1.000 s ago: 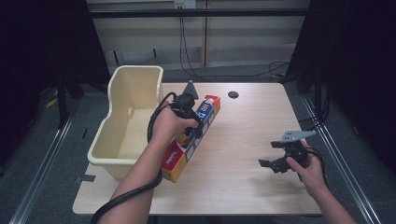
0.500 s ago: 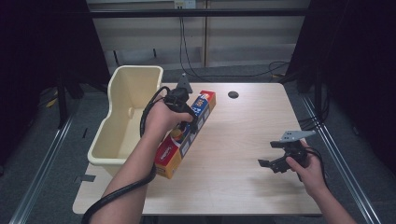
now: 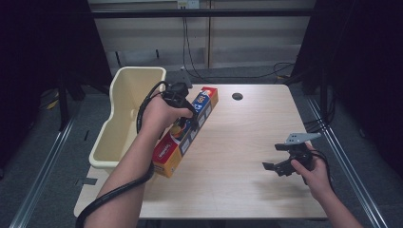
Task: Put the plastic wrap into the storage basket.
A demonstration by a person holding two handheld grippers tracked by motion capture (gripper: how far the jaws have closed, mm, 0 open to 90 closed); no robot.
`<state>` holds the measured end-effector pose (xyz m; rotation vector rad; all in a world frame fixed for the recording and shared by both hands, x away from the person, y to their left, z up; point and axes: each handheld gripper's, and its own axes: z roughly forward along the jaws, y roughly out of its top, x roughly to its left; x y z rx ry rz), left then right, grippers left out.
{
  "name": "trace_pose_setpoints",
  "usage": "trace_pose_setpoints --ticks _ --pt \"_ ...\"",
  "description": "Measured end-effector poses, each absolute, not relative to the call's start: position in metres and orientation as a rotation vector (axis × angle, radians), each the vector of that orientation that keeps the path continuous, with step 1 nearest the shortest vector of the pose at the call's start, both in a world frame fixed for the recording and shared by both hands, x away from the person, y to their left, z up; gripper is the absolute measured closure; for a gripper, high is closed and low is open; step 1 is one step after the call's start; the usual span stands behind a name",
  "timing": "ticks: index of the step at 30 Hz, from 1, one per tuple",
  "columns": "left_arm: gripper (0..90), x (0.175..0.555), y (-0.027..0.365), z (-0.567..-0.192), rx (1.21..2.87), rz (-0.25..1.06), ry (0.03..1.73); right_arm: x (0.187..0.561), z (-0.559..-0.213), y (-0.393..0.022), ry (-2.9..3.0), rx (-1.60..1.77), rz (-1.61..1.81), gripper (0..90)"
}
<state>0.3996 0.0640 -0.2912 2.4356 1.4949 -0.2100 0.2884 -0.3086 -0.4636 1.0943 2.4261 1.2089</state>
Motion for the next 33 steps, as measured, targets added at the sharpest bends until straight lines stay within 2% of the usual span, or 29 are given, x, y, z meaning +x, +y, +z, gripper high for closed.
trace_pose_setpoints --ticks 33 --pt "41.2 0.404 0.095 -0.257 2.371 -0.190 1.554 0.287 -0.463 -0.308 2.425 1.080 1.209 2.1"
